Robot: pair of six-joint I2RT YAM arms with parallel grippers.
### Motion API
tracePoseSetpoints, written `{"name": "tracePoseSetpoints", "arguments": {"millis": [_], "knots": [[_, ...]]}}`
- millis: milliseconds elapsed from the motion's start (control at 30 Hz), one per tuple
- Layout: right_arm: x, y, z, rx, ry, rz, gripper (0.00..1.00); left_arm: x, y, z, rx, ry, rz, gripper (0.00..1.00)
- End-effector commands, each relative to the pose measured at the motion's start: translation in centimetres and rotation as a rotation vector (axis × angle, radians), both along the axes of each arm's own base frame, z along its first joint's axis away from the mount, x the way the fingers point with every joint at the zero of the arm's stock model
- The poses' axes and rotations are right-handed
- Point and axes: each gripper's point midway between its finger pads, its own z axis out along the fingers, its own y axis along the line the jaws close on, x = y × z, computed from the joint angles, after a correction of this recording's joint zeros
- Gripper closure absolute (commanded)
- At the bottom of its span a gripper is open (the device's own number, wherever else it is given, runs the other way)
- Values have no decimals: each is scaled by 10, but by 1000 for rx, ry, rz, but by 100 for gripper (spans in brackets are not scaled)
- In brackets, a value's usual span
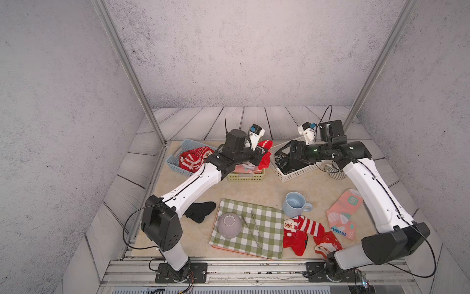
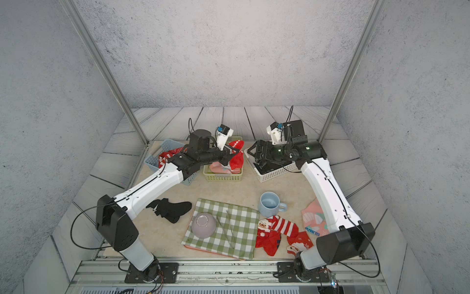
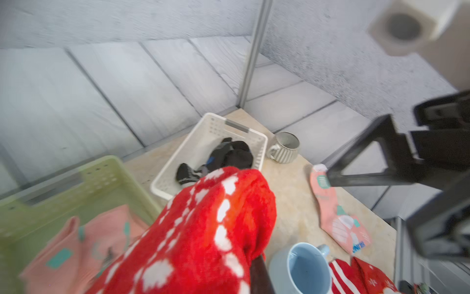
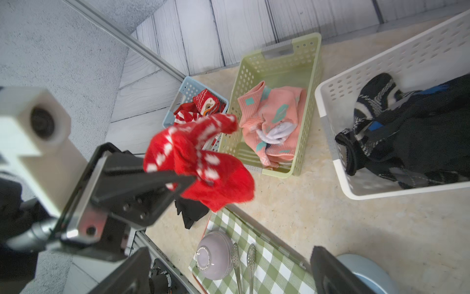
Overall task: Sort the socks into the basket by color
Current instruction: Pick up the sock from the center of the board, then place the sock in the bin.
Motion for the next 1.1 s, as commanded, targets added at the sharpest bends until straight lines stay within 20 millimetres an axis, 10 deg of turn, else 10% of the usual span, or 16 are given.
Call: {"name": "tracePoseSetpoints", "arguments": {"millis": [0, 333, 533, 1067], "knots": [[-6, -16, 12, -27, -39, -37, 1, 22, 60, -2, 42, 67, 182, 100], [1, -30, -14, -54, 20, -73, 1, 79, 211, -46, 182, 239, 571, 100], [7, -37, -28, -71, 49, -92, 1, 113, 265, -105, 283, 360, 681, 100], [14, -61, -48, -107, 95, -169, 1, 144, 307, -244, 413, 714, 747, 100]]}}
